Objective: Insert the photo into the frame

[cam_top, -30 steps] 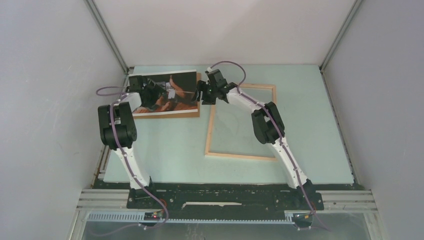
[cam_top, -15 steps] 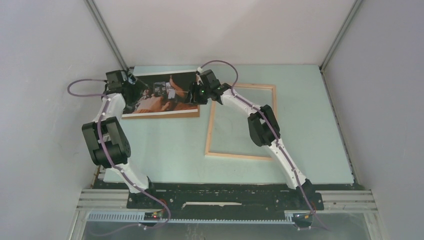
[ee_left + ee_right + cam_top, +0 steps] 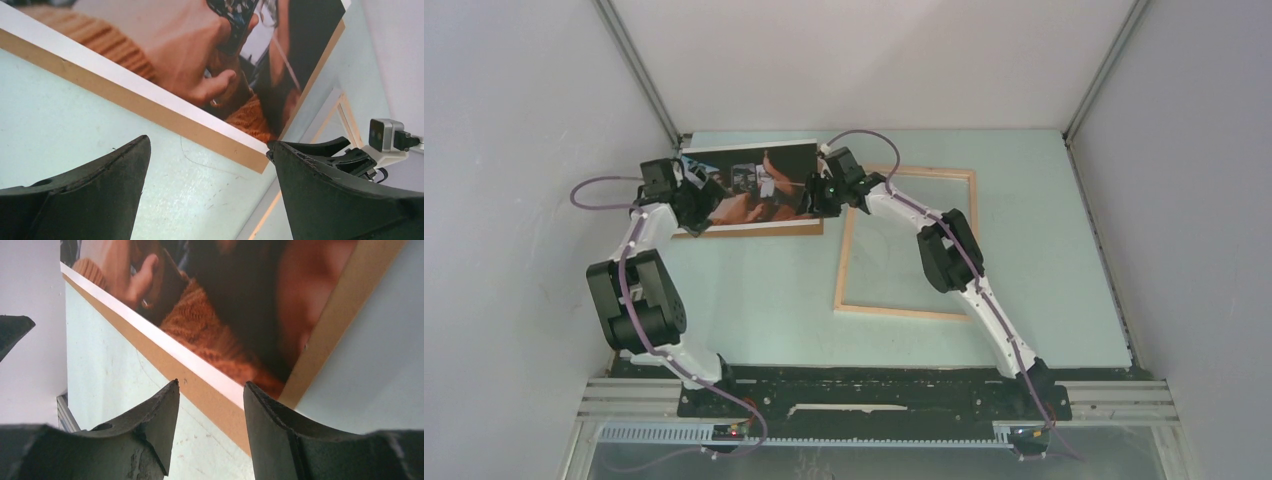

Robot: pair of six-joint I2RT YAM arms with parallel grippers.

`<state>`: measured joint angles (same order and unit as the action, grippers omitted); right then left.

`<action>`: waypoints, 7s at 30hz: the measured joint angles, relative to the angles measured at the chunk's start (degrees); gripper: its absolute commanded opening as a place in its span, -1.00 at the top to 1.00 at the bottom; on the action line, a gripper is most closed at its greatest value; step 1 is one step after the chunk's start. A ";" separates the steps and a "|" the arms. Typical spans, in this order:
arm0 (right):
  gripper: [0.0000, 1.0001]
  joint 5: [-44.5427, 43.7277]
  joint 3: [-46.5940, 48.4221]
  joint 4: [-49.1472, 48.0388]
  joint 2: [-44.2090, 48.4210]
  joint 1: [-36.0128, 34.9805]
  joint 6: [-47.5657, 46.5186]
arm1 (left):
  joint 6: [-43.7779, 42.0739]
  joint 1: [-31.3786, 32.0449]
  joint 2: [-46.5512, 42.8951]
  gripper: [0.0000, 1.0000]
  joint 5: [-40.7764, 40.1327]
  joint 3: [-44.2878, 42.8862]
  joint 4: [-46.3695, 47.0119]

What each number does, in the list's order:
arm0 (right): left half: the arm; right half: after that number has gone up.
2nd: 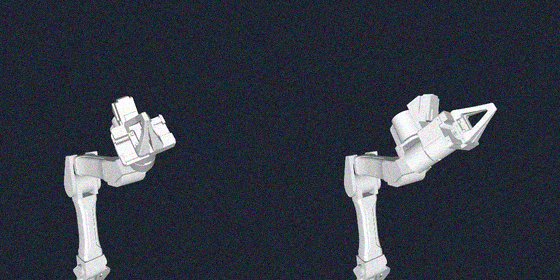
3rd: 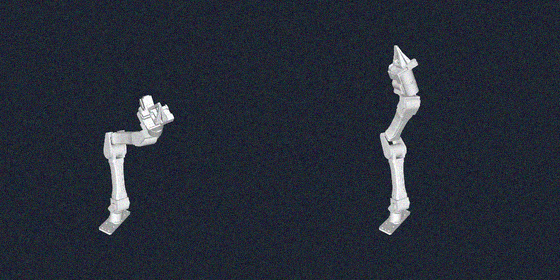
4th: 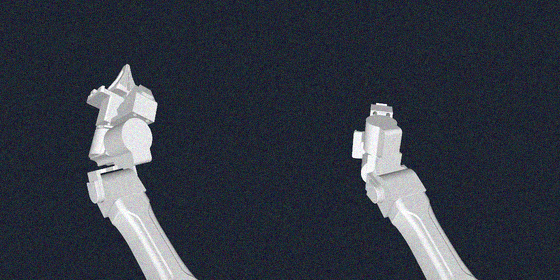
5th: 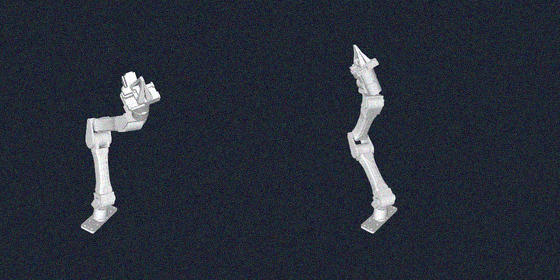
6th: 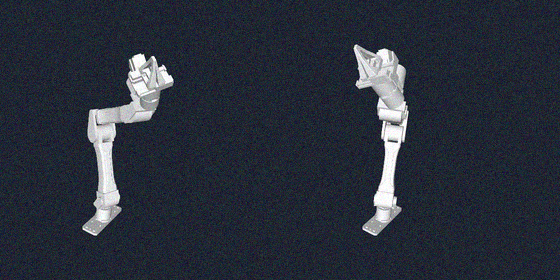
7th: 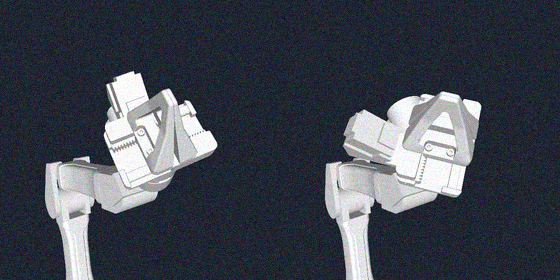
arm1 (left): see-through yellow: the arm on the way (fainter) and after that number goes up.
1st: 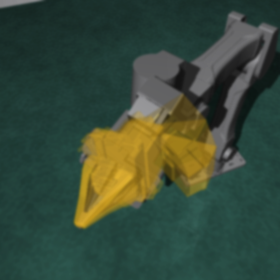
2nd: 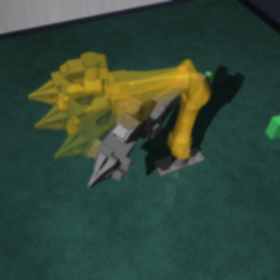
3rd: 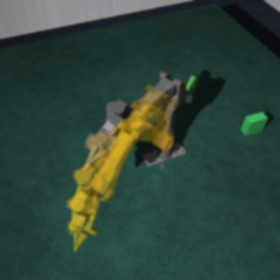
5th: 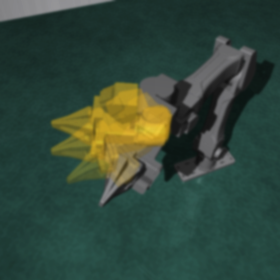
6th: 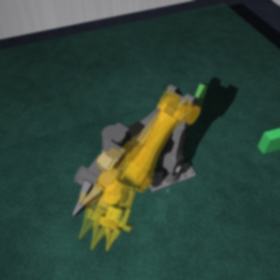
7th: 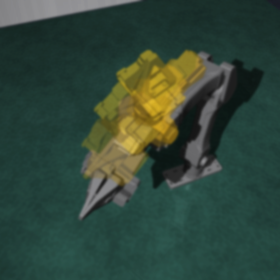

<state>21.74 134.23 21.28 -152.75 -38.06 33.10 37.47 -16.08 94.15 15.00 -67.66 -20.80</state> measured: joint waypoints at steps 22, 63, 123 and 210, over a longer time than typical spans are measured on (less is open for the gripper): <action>-0.26 4.76 -28.87 -0.37 17.20 -0.79 -0.92 | 3.80 8.66 -3.34 -1.00 0.68 6.05 1.62; -0.11 6.91 -14.32 -7.32 7.56 2.97 2.67 | -20.46 -6.84 22.88 -1.00 -21.68 -22.91 -9.99; -0.09 8.85 -3.39 -5.33 -0.07 2.40 4.81 | -10.16 -10.58 19.96 -1.00 -0.13 -24.17 -8.33; -0.60 6.54 -27.34 -2.47 16.68 5.11 -2.84 | -5.01 -12.79 6.32 -0.95 1.03 -0.61 -5.20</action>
<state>28.27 106.89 18.81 -136.07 -32.95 30.26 32.47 -28.86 100.47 16.03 -68.27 -26.00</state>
